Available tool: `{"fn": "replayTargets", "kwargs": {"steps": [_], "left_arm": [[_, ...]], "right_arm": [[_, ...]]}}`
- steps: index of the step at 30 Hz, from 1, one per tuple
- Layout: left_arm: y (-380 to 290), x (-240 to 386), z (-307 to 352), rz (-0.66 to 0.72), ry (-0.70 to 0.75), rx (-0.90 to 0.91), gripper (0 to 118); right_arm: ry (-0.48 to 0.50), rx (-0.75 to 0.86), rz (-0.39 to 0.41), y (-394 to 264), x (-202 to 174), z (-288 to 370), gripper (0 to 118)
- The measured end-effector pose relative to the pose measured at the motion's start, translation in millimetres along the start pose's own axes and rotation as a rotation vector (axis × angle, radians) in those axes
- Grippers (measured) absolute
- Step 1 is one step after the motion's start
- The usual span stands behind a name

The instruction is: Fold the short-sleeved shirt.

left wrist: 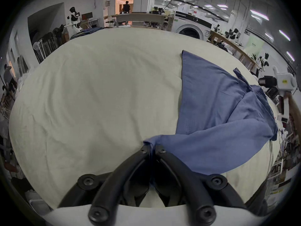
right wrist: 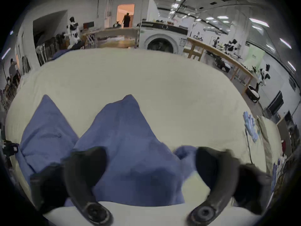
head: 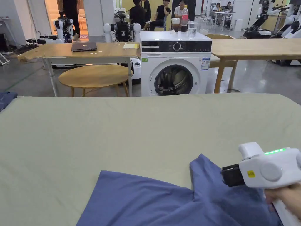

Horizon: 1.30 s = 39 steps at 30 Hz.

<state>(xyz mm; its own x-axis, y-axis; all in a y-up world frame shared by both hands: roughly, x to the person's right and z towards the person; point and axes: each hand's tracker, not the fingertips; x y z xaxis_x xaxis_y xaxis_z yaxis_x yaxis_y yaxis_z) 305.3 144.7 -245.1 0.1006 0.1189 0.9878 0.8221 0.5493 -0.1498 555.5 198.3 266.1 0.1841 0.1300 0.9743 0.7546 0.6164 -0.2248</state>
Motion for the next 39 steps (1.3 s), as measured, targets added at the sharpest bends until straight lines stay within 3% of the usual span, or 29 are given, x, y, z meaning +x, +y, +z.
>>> {"fn": "replayTargets", "kwargs": {"steps": [1, 7, 8, 10, 12, 14, 16, 18, 27, 39], "left_arm": [[-0.3, 0.0, -0.1, 0.004, 0.000, 0.001, 0], [0.6, 0.1, -3.9, 0.006, 0.004, -0.009, 0], [1.1, -0.5, -4.8, 0.007, 0.003, -0.013, 0], [1.4, -0.7, -4.8, 0.007, 0.003, -0.016, 0], [1.4, -0.2, -4.3, 0.000, 0.006, -0.017, 0], [1.5, 0.2, -4.0, 0.001, 0.009, -0.017, 0], [3.0, 2.5, -1.8, 0.001, 0.014, -0.017, 0], [5.3, 3.2, 3.6, -0.002, 0.013, -0.013, 0], [59.8, 6.2, 70.6, 0.076, -0.084, 0.204, 0], [186.5, 63.9, 215.6, -0.070, -0.007, 0.566, 0]], "right_arm": [[-0.001, -0.003, 0.010, 4.1, -2.6, -8.0, 113], [-0.107, -0.241, 0.073, 3.8, -2.8, -73.4, 112], [-0.077, -0.245, 0.076, -2.1, -1.0, -77.9, 111], [-0.055, -0.227, -0.015, 0.1, 1.0, -70.9, 106], [0.044, -0.215, -0.022, 2.4, 1.7, -57.7, 77], [0.071, -0.174, 0.023, 5.2, -6.6, -38.0, 0], [0.004, -0.120, 0.085, 1.4, -17.6, -23.4, 0], [0.066, -0.118, 0.082, 1.7, -21.4, -2.9, 0], [0.048, 0.222, -0.040, 13.3, 22.9, 158.5, 0], [-0.033, 0.576, -0.156, 3.2, 73.3, 350.2, 0]]}}
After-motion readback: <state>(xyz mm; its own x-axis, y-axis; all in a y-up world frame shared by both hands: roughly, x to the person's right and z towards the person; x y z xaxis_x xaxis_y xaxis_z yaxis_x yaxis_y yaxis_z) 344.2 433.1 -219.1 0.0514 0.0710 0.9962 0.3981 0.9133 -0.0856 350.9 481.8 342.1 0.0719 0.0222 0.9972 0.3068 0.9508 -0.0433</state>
